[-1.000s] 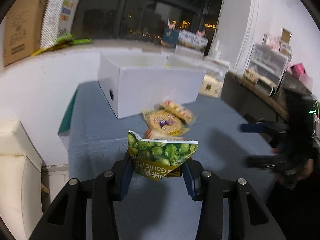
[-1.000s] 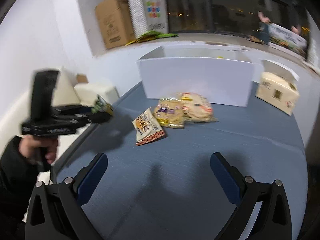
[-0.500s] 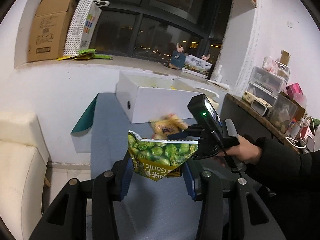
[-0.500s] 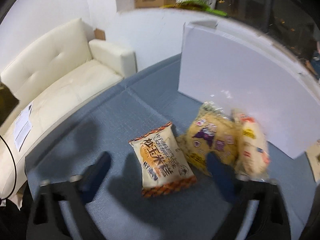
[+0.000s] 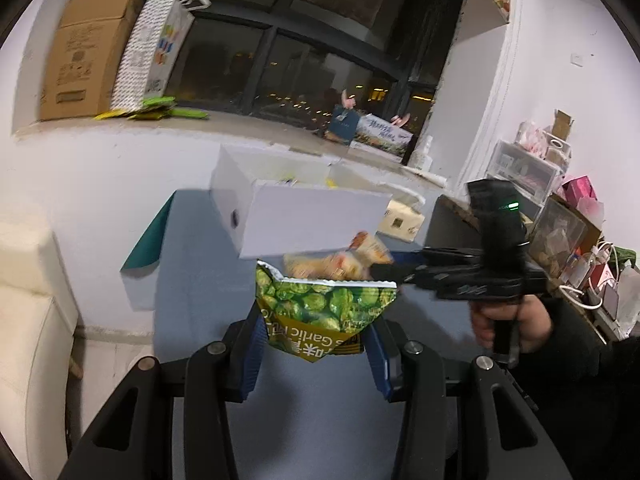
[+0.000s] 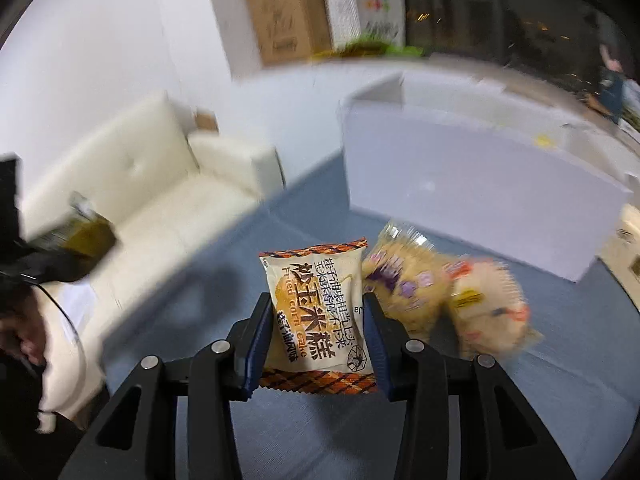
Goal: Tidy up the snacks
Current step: 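Drop the pea bag and bread pack into the white box and open both grippers, then grasp the yellow cartoon bread pack with the left gripper while the right grasps the round bread pack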
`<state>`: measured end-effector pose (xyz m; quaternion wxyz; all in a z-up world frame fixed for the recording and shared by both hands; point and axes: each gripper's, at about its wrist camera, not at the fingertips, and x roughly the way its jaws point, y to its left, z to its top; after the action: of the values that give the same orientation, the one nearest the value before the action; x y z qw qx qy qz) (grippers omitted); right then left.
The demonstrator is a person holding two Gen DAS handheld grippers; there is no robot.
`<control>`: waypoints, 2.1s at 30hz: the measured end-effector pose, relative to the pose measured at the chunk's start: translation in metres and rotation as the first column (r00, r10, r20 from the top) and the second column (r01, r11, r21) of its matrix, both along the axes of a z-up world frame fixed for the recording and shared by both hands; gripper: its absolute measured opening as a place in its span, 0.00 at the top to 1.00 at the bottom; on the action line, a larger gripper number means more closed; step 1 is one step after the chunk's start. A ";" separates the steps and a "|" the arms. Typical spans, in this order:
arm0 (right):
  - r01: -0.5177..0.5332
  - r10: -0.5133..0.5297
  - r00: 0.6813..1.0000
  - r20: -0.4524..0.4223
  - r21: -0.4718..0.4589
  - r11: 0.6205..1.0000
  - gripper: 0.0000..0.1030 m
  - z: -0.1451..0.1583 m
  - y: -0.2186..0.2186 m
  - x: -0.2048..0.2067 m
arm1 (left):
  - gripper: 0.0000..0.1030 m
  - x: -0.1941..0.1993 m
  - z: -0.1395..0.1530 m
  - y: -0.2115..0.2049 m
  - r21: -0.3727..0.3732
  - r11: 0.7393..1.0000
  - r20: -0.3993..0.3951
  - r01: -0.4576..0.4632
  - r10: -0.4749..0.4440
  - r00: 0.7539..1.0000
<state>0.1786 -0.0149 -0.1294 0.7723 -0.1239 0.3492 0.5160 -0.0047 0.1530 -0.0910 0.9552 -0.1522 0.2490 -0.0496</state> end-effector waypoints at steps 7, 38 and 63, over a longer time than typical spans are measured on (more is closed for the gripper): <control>0.124 -0.128 0.992 0.008 0.218 0.968 0.54 0.073 -0.059 0.032 | 0.52 0.086 0.055 -0.009 0.013 0.998 0.098 0.058 -0.059 0.993; 0.385 -0.392 0.919 0.037 0.115 0.916 0.00 0.105 -0.037 0.194 | 0.00 0.268 0.062 0.007 0.103 0.993 -0.123 -0.059 0.072 0.990; 0.372 -0.407 0.909 0.092 0.264 0.890 0.00 0.066 -0.156 -0.035 | 0.00 0.019 0.031 -0.061 -0.043 0.995 0.034 -0.092 0.093 0.995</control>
<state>0.1438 -0.1711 -0.0632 0.8926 0.0064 0.2449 0.3785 0.0144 0.0918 -0.0602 0.9575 -0.1823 0.2232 -0.0131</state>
